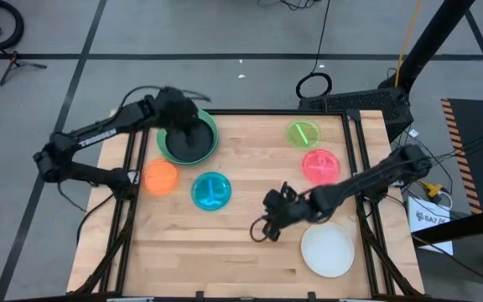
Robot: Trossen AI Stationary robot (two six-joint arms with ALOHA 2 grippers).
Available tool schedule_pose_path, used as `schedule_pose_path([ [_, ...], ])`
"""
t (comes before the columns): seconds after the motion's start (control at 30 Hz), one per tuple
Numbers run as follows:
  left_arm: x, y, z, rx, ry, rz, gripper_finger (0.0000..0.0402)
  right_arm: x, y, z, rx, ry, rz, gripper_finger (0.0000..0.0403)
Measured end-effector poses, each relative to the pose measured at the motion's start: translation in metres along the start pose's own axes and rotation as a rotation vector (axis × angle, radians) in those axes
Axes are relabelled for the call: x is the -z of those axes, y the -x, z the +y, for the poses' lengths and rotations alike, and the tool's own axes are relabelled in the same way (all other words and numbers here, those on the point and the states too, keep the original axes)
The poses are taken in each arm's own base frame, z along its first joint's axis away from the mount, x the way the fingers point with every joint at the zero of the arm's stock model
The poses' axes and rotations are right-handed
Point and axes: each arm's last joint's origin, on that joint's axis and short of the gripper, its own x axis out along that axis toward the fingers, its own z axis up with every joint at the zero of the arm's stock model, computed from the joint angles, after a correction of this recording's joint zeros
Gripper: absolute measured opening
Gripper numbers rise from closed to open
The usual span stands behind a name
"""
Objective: Stack plastic plates
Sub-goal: Stack the medium white plate on top of the medium black plate
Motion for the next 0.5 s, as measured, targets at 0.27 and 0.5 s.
schedule_pose_path([
  [0.27,0.012,0.018,-0.109,0.34,-0.349,-0.218,0.0058,0.043,-0.041,0.005,0.161,-0.22,0.197,0.0114],
  [0.5,0.056,0.026,-0.172,0.535,-0.477,-0.181,0.0058,0.063,-0.041,0.021,0.088,-0.455,0.419,0.0114],
])
